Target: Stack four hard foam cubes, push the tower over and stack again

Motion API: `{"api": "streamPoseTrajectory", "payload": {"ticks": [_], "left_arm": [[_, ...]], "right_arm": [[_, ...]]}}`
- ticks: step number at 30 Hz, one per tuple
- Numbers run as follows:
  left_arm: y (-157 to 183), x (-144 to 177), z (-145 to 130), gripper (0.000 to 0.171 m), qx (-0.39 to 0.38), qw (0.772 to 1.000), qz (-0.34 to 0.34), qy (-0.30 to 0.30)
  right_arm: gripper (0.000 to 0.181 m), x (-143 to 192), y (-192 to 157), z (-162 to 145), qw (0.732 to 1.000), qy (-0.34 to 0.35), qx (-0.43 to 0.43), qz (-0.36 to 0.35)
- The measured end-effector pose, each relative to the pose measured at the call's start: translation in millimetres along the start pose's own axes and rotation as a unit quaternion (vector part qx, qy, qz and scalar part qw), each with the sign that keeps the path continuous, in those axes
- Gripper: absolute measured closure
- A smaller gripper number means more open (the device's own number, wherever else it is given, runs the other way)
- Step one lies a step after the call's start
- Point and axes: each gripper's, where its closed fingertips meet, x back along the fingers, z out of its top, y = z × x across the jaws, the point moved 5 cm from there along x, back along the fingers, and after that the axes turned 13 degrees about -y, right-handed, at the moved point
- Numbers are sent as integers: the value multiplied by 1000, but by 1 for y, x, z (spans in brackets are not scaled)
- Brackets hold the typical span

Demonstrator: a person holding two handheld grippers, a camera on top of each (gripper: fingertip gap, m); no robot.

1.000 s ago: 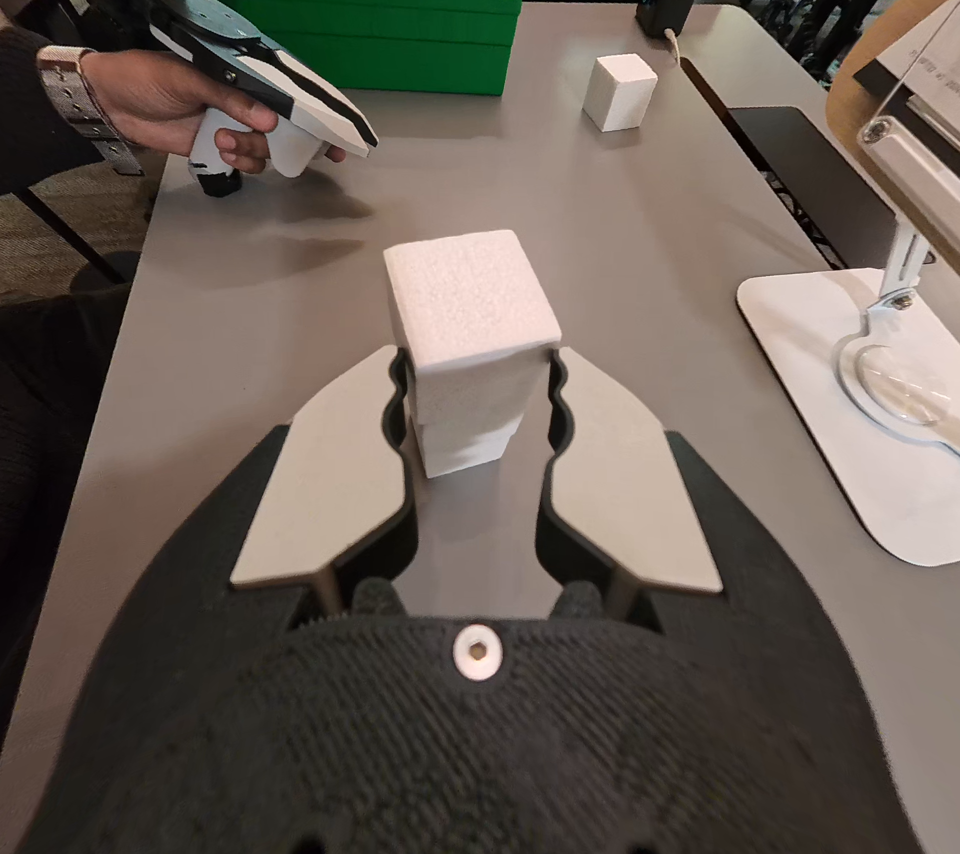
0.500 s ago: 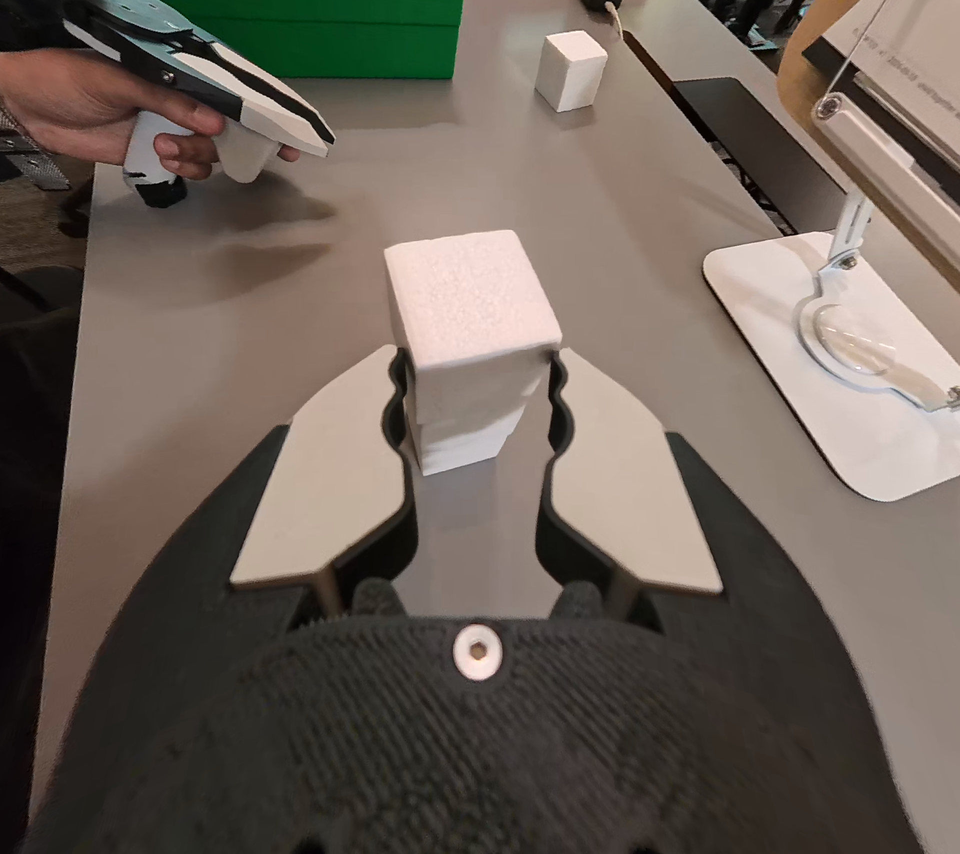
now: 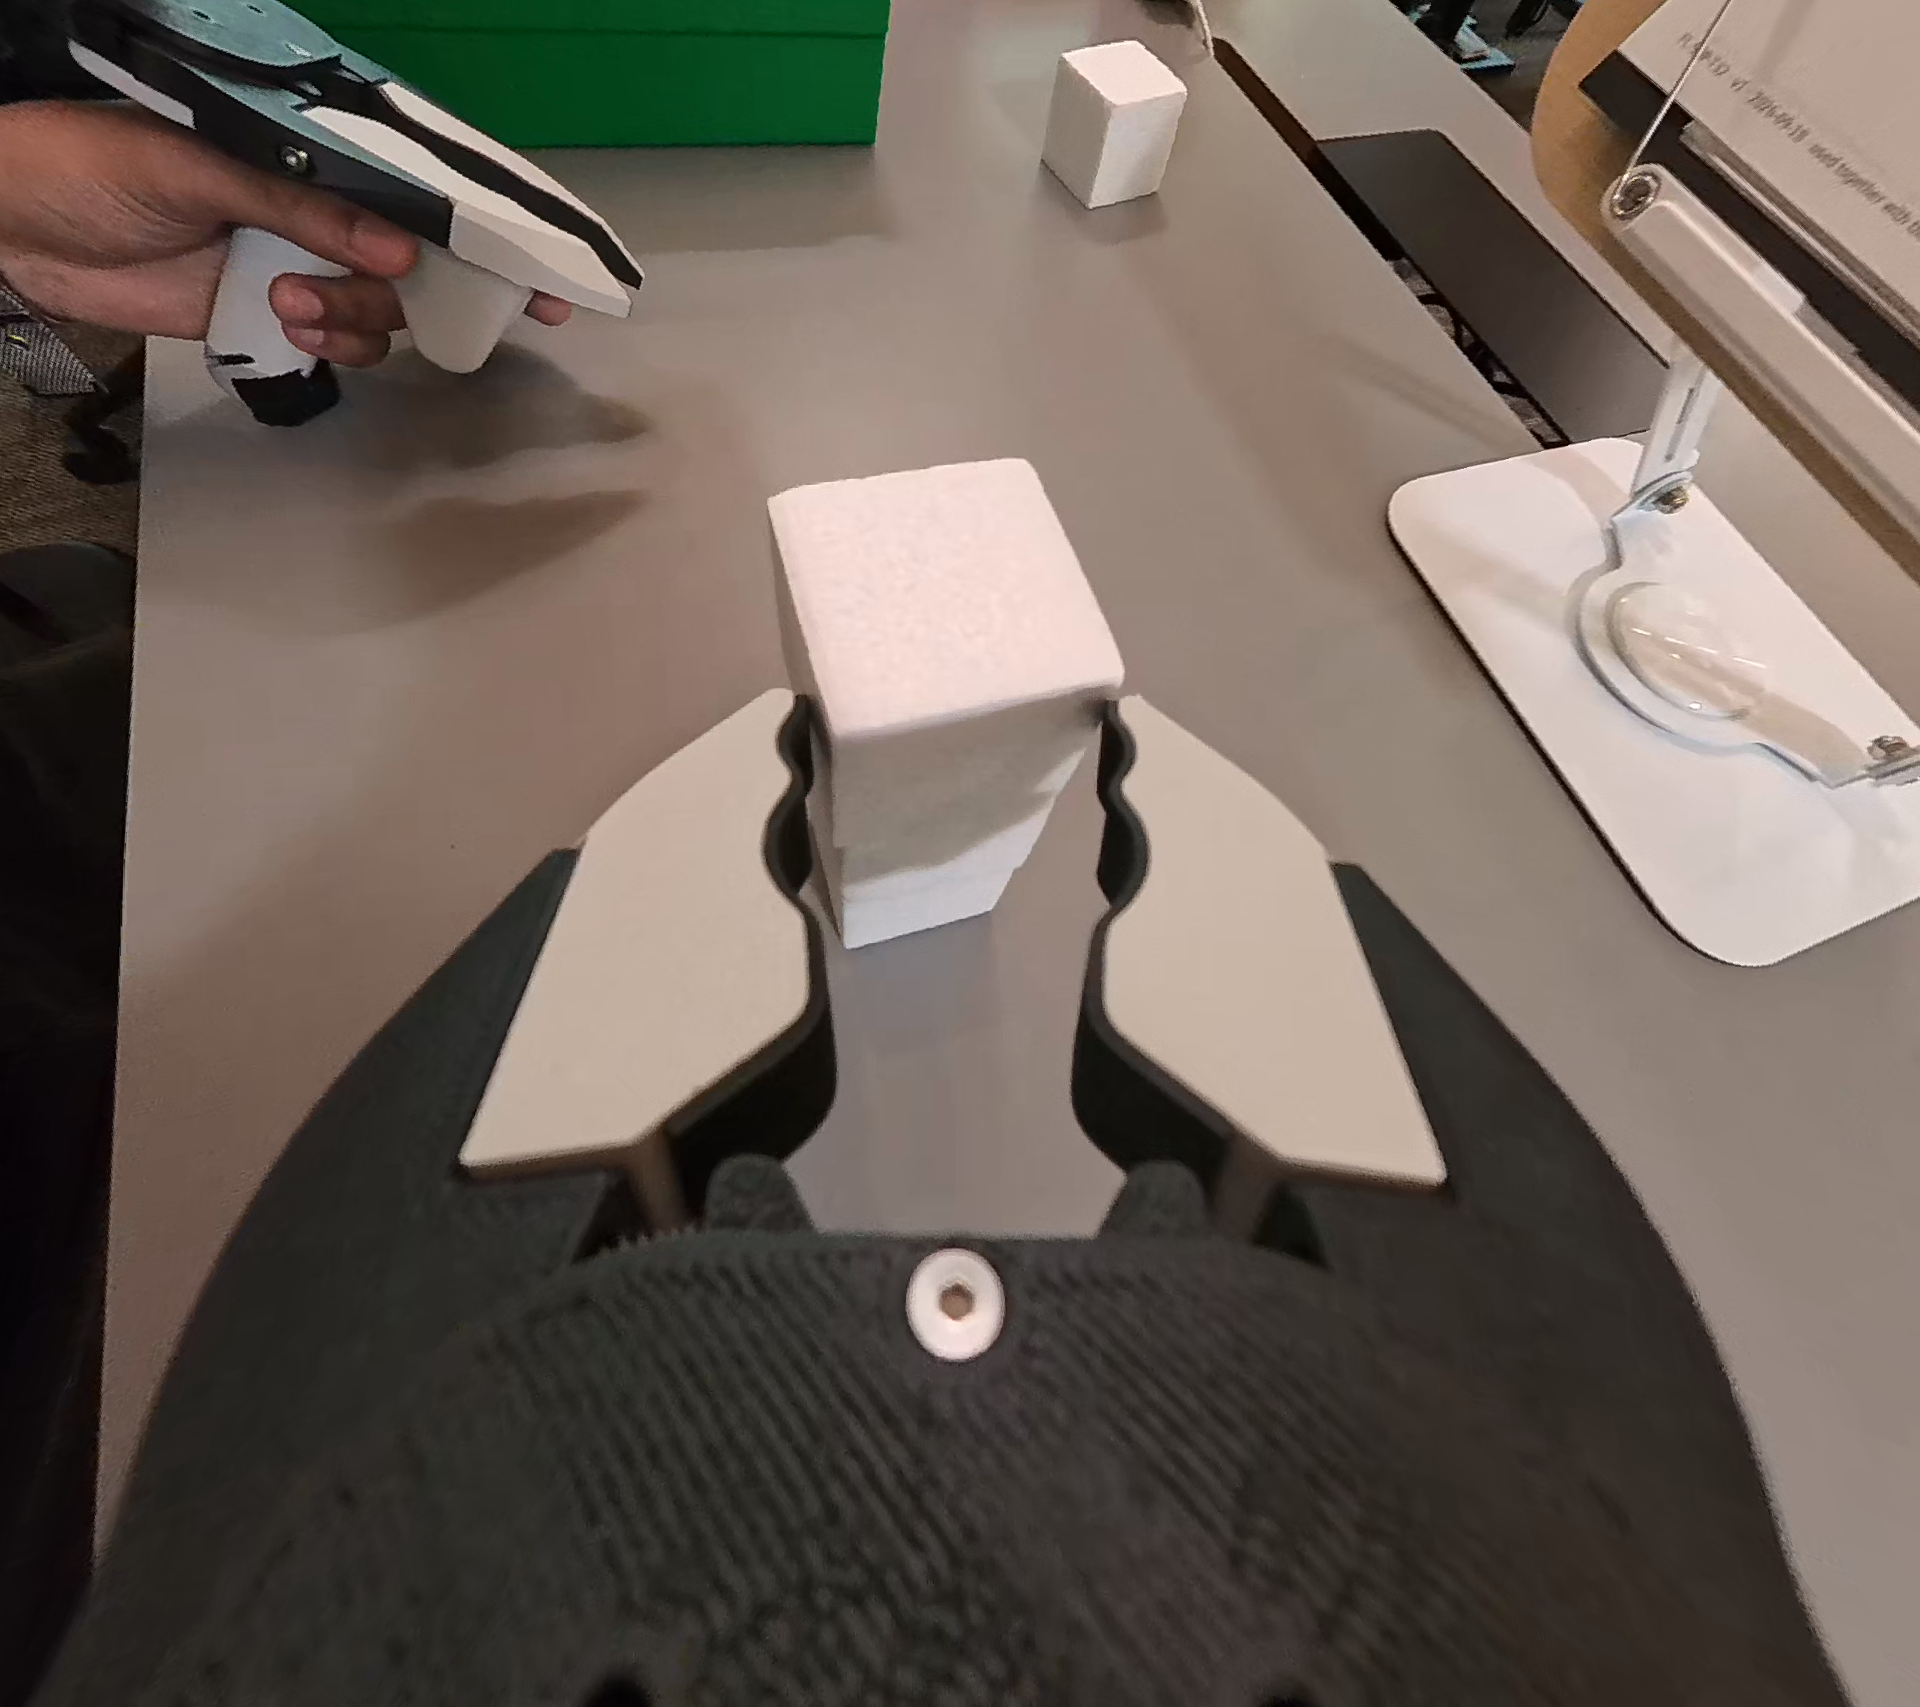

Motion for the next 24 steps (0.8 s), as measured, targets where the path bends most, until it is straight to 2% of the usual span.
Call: {"api": "streamPoseTrajectory", "payload": {"ticks": [24], "left_arm": [[0, 0, 0, 143, 1, 1000, 1, -2]], "right_arm": [[126, -2, 1, -1, 1000, 5, 1, 3]]}}
